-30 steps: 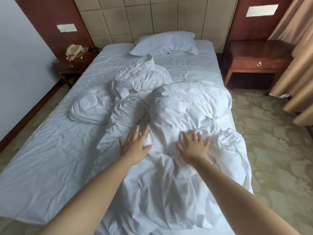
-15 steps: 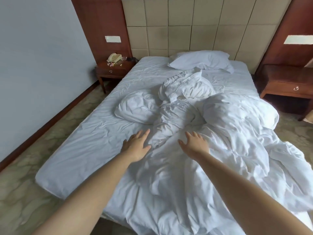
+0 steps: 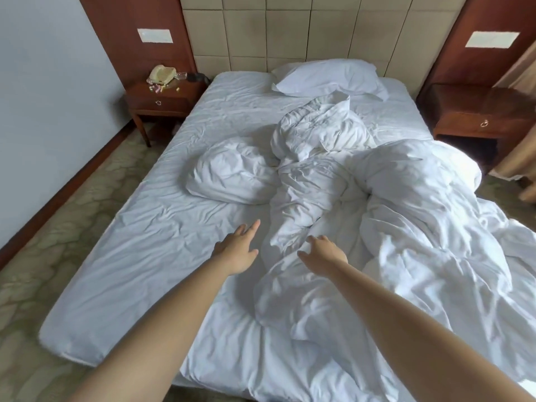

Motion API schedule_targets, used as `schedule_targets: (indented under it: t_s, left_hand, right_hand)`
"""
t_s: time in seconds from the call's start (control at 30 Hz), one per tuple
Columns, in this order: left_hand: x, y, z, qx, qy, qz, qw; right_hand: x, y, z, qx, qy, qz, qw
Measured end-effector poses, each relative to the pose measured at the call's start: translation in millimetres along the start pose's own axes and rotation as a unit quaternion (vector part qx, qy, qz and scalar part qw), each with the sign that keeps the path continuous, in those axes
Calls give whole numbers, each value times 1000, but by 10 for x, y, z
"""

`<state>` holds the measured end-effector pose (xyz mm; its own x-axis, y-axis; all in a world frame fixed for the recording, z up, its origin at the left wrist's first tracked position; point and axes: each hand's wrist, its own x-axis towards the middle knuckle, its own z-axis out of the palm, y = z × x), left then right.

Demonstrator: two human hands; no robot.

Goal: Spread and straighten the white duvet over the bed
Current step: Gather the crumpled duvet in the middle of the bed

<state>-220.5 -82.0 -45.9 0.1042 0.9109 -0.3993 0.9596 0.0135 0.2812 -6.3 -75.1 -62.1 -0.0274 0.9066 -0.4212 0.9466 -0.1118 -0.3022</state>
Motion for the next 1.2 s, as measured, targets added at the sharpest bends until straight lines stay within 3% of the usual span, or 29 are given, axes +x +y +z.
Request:
schedule_targets:
  t_s: [0.17, 0.3, 0.47, 0.6, 0.8, 1.0, 1.1, 1.2]
  left_hand:
    - [734, -56, -78, -8, -34, -5, 999]
    - [1343, -149, -116, -22, -44, 2, 999]
    - [1847, -298, -15, -45, -56, 17, 997]
    - [2134, -573, -33, -49, -54, 30, 997]
    - [2210, -1067, -414, -140, -27, 29, 989]
    - [2204, -1639, -1260, -149, 35, 13, 988]
    - [2153, -1937, -1686, -158, 58, 4, 986]
    - [2059, -2342, -1879, -136, 22, -12, 990]
  right_hand:
    - [877, -42, -59, 111, -10, 58, 992]
    - [1483, -90, 37, 230, 6, 124, 965]
    - [2035, -66, 176, 416, 55, 245, 874]
    - [2372, -152, 129, 438, 147, 301, 834]
    - [2361, -932, -160, 521, 148, 182, 821]
    - [1672, -2136, -925, 534, 131, -62, 833]
    - [1420, -2700, -810, 472, 70, -155, 865]
    - [1289, -2916, -160, 322, -59, -147, 934]
